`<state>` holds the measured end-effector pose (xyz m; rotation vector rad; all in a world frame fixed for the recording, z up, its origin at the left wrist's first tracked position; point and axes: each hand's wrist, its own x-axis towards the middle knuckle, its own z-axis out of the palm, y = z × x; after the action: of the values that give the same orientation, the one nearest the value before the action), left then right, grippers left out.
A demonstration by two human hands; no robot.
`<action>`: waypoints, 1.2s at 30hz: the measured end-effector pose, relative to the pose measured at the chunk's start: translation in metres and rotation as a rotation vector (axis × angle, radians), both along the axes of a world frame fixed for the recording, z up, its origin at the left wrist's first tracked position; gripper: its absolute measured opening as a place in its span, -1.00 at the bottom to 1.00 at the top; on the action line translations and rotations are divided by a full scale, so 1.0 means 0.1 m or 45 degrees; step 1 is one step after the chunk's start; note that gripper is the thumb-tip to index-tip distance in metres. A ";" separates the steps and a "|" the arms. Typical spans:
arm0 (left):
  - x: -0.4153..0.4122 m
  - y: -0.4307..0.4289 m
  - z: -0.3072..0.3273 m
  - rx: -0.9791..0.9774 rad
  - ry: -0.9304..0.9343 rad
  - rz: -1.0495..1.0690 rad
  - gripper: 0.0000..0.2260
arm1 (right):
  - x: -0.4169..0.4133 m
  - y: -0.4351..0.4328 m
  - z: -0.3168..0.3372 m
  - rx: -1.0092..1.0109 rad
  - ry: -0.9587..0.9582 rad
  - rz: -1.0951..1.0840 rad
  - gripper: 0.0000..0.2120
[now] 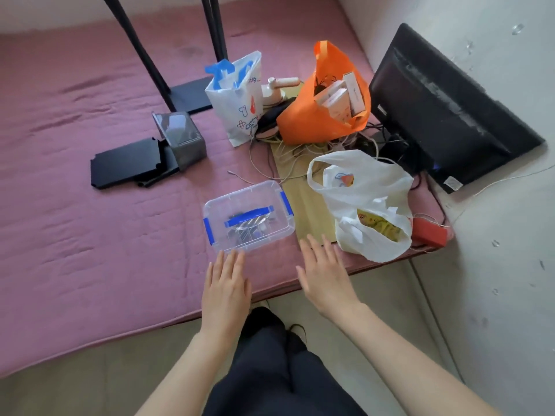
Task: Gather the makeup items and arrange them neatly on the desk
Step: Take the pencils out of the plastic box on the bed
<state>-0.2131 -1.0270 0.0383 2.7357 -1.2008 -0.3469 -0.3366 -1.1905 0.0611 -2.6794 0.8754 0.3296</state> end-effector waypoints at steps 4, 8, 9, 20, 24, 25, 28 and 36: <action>0.52 -0.04 -0.22 0.031 0.016 0.068 -0.48 | 0.47 -0.19 -0.18 0.065 0.041 0.047 -0.45; 0.91 -0.08 -0.50 0.064 0.096 0.158 -0.50 | 0.83 -0.35 -0.47 0.107 0.092 0.040 -0.46; 0.98 -0.10 -0.58 0.065 0.126 0.190 -0.51 | 0.90 -0.39 -0.54 0.119 0.089 0.035 -0.46; 1.42 -0.42 -1.64 -0.121 0.552 0.749 -0.55 | 1.37 -0.95 -1.54 0.246 0.159 -0.058 -0.47; 1.58 -0.58 -1.89 -0.218 0.658 1.094 -0.51 | 1.54 -1.12 -1.91 0.307 0.113 -0.095 -0.46; 1.61 -0.60 -1.98 -0.243 0.660 1.148 -0.50 | 1.59 -1.16 -2.00 0.343 0.093 -0.137 -0.46; 1.68 -0.63 -2.21 -0.343 0.643 1.294 -0.53 | 1.72 -1.23 -2.18 0.454 0.078 -0.285 -0.44; 1.72 -0.69 -2.49 -0.586 0.564 1.345 -0.71 | 1.84 -1.24 -2.47 0.404 0.062 -0.428 -0.51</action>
<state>-0.0411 -1.0956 -0.2110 2.2848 0.2894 -0.4150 -0.1527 -1.3143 -0.1857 -2.1995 1.1589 0.4155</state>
